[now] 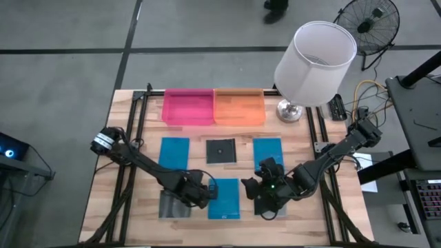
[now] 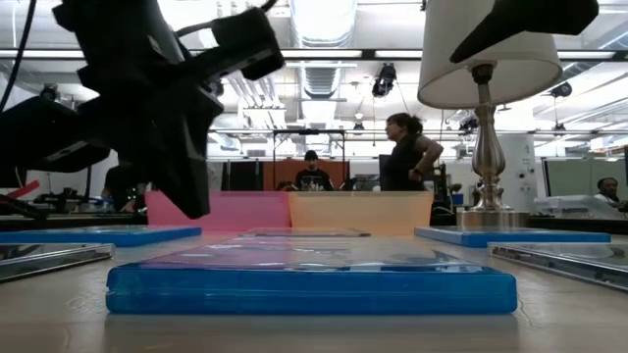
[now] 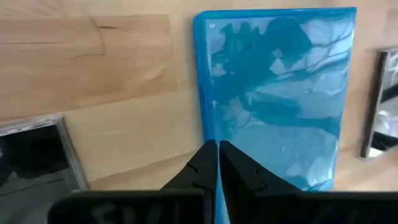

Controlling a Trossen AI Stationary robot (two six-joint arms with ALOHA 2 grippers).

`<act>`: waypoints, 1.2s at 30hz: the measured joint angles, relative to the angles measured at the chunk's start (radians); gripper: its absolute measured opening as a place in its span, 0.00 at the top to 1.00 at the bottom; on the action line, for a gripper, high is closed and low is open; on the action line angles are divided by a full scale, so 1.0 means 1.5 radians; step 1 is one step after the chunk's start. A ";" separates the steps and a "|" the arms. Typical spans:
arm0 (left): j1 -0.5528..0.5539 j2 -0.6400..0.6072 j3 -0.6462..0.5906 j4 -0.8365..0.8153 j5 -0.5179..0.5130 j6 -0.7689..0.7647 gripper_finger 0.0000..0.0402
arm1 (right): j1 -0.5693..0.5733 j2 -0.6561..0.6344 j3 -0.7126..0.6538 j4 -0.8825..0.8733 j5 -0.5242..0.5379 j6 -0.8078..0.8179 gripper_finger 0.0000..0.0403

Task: Pick & place jewel cases by type
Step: Put the bottom blue CD case into the orange bin

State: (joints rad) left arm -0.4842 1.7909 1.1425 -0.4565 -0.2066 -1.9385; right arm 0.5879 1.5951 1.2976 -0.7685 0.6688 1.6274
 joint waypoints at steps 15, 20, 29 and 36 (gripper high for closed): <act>0.012 0.040 0.050 -0.100 0.003 -0.018 1.00 | 0.013 0.003 0.000 0.005 -0.022 -0.037 0.09; 0.012 0.044 0.048 -0.102 -0.003 -0.015 1.00 | 0.012 0.014 -0.006 0.028 -0.025 -0.013 0.09; 0.008 0.062 0.040 -0.092 0.003 0.006 1.00 | 0.014 0.076 -0.008 0.108 -0.034 0.026 0.09; 0.005 0.075 0.042 -0.070 0.006 0.014 1.00 | 0.015 0.118 -0.008 0.116 -0.058 0.064 0.09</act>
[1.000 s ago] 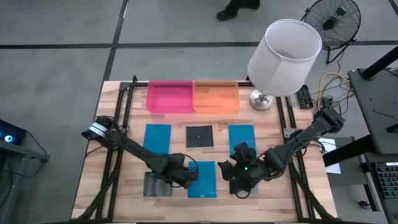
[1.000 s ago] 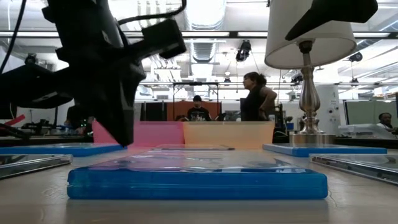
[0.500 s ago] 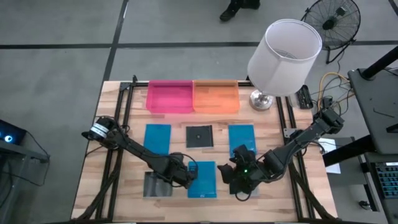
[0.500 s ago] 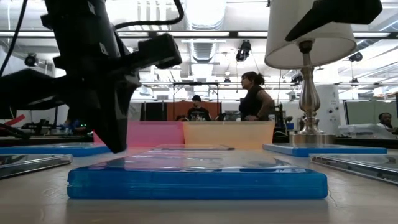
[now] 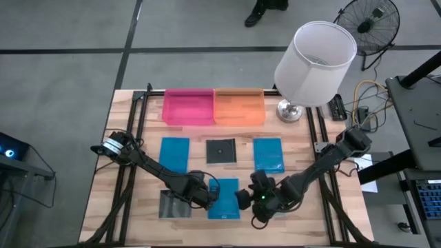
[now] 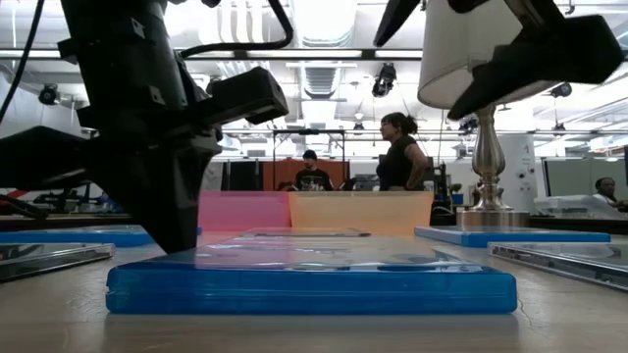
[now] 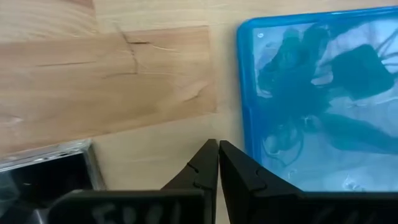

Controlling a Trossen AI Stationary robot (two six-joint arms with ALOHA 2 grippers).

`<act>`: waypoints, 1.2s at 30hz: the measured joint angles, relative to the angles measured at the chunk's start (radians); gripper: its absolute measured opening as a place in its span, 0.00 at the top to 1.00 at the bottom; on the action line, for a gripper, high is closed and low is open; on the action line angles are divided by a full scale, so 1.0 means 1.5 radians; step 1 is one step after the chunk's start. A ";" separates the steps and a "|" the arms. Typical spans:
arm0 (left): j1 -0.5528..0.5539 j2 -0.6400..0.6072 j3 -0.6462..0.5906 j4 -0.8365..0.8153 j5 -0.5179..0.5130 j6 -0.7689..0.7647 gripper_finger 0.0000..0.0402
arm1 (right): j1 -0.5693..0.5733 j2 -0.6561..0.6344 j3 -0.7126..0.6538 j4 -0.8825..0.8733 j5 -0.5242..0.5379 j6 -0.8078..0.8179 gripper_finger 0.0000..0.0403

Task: Pick & place jewel cases by type
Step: Put the bottom blue CD case into the orange bin

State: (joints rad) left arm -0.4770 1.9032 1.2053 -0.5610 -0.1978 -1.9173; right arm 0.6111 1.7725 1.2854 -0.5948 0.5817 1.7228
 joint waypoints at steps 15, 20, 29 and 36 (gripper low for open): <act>0.000 0.002 -0.001 0.031 0.001 0.009 1.00 | 0.009 0.062 0.000 0.059 -0.030 0.036 0.09; -0.006 0.003 -0.001 0.042 -0.001 0.009 1.00 | 0.009 0.062 0.001 0.072 -0.024 0.031 0.09; -0.027 0.002 -0.020 0.075 -0.011 -0.016 1.00 | 0.017 0.062 0.000 0.077 -0.016 0.048 0.09; -0.029 0.002 -0.022 0.084 -0.011 -0.017 1.00 | 0.023 0.062 -0.017 0.091 -0.004 0.077 0.09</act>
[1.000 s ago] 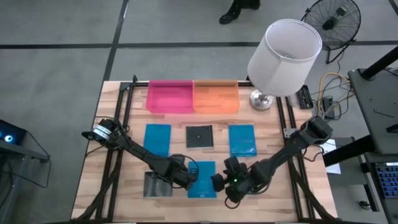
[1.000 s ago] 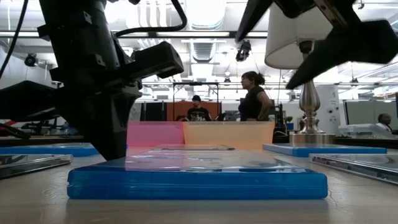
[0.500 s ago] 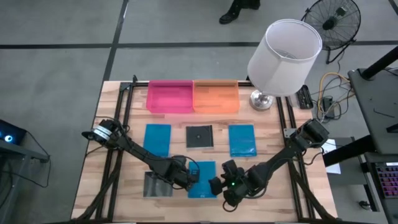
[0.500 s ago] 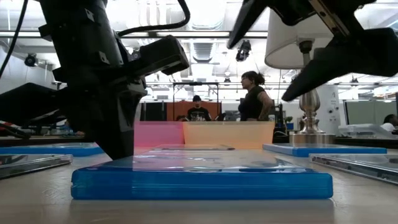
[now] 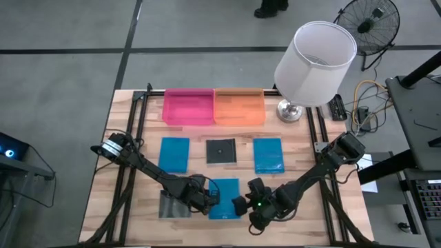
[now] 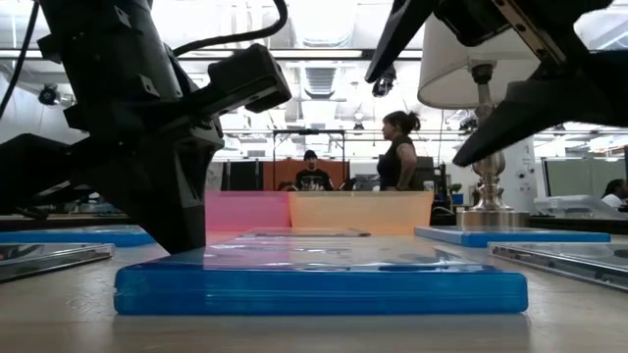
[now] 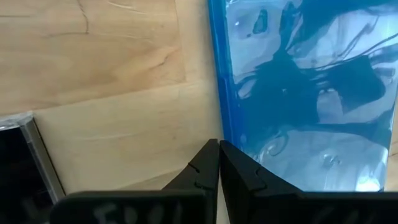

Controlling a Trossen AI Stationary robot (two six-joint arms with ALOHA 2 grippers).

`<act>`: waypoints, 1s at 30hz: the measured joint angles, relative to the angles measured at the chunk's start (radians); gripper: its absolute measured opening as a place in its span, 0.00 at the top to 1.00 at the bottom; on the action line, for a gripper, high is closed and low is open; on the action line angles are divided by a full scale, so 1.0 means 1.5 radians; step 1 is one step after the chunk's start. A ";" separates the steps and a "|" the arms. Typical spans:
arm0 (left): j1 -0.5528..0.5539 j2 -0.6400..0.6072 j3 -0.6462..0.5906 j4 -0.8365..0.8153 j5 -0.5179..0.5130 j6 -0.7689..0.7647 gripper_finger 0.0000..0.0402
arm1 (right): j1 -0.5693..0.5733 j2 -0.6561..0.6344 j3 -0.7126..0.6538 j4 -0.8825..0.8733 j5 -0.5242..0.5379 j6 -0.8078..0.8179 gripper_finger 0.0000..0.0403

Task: Pick & place jewel cases by type
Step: Put the bottom blue CD case into the orange bin

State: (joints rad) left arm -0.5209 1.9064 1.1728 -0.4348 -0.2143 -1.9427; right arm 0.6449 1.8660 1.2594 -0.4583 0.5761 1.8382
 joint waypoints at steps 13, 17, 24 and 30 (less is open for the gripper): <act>-0.001 0.000 -0.001 0.012 -0.001 0.005 1.00 | 0.001 0.001 -0.025 0.021 0.001 0.069 0.09; -0.001 0.000 -0.001 0.014 -0.002 0.005 1.00 | -0.001 0.001 -0.028 0.020 0.001 0.070 0.09; 0.000 0.001 -0.001 0.016 -0.003 0.010 1.00 | -0.005 0.052 -0.032 0.047 -0.032 0.094 0.09; 0.000 0.001 -0.001 0.020 -0.005 0.016 1.00 | -0.005 0.080 -0.011 0.076 -0.046 0.070 0.09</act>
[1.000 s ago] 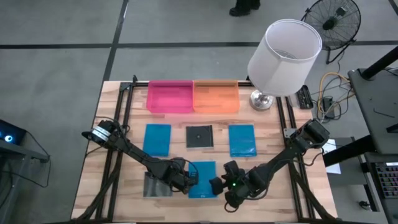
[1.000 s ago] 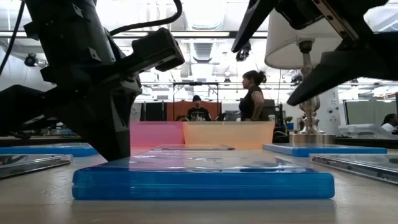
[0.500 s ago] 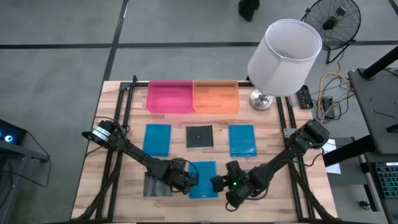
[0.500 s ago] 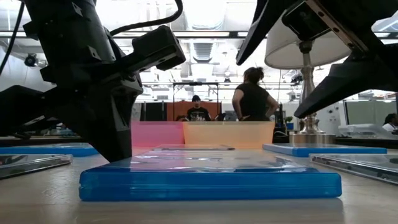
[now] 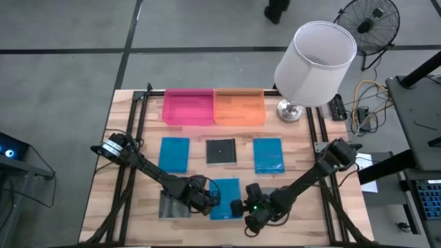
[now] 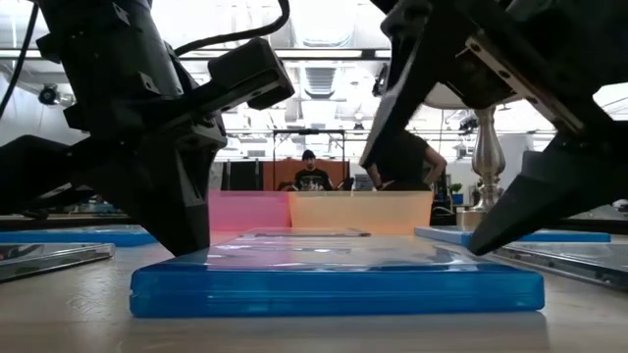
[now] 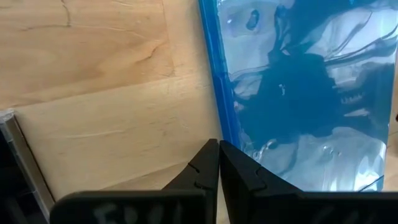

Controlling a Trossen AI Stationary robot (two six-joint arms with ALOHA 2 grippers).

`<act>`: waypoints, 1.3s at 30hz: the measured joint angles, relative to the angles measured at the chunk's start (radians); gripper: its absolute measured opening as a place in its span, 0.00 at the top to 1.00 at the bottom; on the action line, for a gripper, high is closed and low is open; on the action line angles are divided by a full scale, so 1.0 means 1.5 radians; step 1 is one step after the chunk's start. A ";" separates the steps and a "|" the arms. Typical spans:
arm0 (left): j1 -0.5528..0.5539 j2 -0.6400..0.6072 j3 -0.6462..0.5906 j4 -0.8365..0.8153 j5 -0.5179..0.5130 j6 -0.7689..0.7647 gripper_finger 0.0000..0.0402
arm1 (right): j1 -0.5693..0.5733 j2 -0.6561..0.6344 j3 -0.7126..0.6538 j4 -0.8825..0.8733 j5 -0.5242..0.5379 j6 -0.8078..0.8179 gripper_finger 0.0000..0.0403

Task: Pick & place jewel cases by type
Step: Put the bottom blue CD case into the orange bin

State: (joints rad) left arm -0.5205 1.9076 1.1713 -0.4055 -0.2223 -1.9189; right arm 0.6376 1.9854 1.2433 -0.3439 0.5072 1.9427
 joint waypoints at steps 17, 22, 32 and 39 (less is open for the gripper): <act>0.001 0.000 0.000 0.007 0.000 0.013 1.00 | -0.042 0.009 0.003 -0.031 -0.028 -0.086 0.09; 0.001 0.000 0.000 0.007 0.001 0.017 1.00 | -0.042 0.005 -0.001 -0.055 -0.027 -0.074 0.09; 0.001 0.000 0.000 0.009 0.002 0.018 1.00 | -0.047 0.008 -0.013 0.007 -0.028 -0.112 0.09; 0.004 0.000 0.000 0.008 0.003 0.017 1.00 | -0.049 0.010 -0.015 0.044 -0.024 -0.149 0.09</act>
State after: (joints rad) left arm -0.5144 1.9079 1.1713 -0.3932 -0.2179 -1.8930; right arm 0.5648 1.9999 1.2205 -0.2778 0.4713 1.7190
